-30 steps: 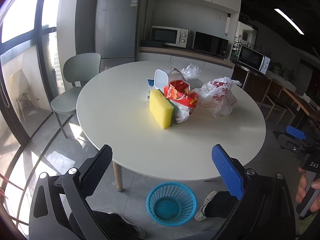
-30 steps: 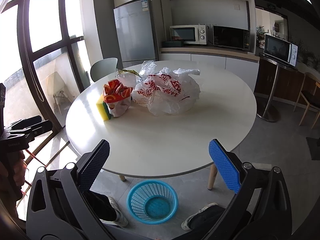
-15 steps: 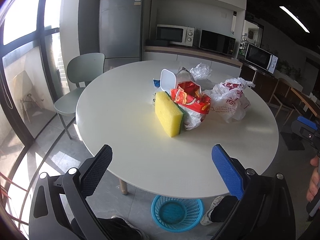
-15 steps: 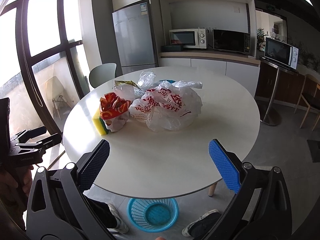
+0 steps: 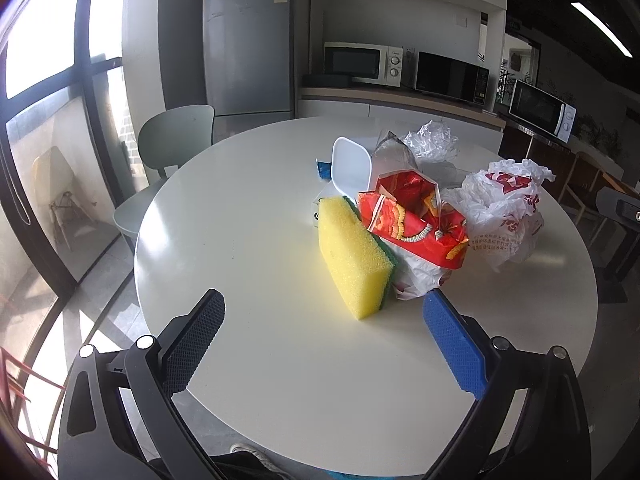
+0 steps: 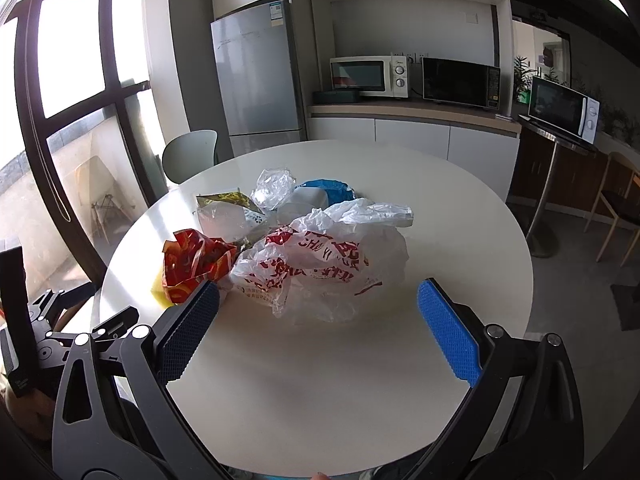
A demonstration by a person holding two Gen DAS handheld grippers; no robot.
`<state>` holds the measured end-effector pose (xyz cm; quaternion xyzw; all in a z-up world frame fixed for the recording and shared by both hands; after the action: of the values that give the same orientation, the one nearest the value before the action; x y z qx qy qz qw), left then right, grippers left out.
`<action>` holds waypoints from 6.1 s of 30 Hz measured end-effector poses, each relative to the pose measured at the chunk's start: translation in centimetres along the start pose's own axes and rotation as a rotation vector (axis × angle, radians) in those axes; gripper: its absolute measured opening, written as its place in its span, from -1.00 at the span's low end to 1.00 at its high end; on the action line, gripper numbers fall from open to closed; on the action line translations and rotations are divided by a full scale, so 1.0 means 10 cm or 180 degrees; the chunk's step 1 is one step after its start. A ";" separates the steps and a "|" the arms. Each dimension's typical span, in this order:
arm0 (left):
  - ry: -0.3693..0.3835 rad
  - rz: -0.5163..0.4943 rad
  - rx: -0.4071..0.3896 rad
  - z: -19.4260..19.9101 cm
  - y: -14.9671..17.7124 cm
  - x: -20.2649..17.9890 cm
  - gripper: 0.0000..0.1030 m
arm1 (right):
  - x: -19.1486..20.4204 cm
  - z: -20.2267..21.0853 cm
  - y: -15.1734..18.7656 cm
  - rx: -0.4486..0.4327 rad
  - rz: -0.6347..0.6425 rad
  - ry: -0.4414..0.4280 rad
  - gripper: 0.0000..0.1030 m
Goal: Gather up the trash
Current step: 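Grasp the yellow sponge with the left tool while the right tool grasps the white plastic bag, then carry the sponge and white bag down over the blue wastebasket with both tools, then open both tools to drop the sponge and white bag into the basket, then raise both tools back toward the table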
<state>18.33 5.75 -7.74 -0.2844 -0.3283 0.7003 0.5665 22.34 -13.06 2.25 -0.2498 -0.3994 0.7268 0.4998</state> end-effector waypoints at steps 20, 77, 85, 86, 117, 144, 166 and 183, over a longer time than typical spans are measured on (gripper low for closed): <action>-0.0310 -0.0140 0.0018 -0.31 -0.06 0.09 0.88 | 0.10 -0.94 -0.12 0.0547 -0.0060 0.0109 0.25; 0.1205 -0.0903 0.0253 1.17 1.40 -0.85 -0.62 | -0.84 1.18 1.74 0.0637 -0.0320 0.0269 -0.85; 0.1062 -0.0828 0.0860 0.64 1.92 -0.72 -0.62 | -0.53 0.57 2.29 0.1077 -0.0291 0.0037 -0.84; 0.1020 -0.0795 0.0925 0.56 1.97 -0.68 -0.62 | -0.49 0.49 2.38 0.1133 -0.0292 0.0005 -0.85; 0.0600 0.0100 0.2285 -1.53 2.96 -0.40 -0.62 | 0.15 -1.80 3.79 0.2466 -0.0287 -0.0107 -0.84; 0.0575 0.0310 0.2771 -2.63 3.35 -0.36 -0.22 | 0.25 -2.73 4.61 0.3171 -0.0325 -0.0244 -0.20; 0.0275 0.0331 0.2828 -1.90 3.26 -0.10 -0.17 | -0.05 -1.95 4.12 0.2772 -0.0509 -0.0096 0.09; 0.0337 0.0280 0.2092 -0.80 2.78 -0.02 0.08 | -0.18 -0.85 3.37 0.1923 -0.0426 -0.0089 0.49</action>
<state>7.62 2.68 -34.47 -0.1364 -0.0426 0.7767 0.6134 11.73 -18.02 -30.48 -0.0531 -0.1876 0.7815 0.5926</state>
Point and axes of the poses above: each gripper's, at about its wrist camera, not at the fingertips, and z roughly against the way its jaws point, x to its left, y to its underside, the point moved 8 cm from there along -z, roughly the way its jaws point, and after that the axes turned 1 degree about z, right-handed, at the moved point
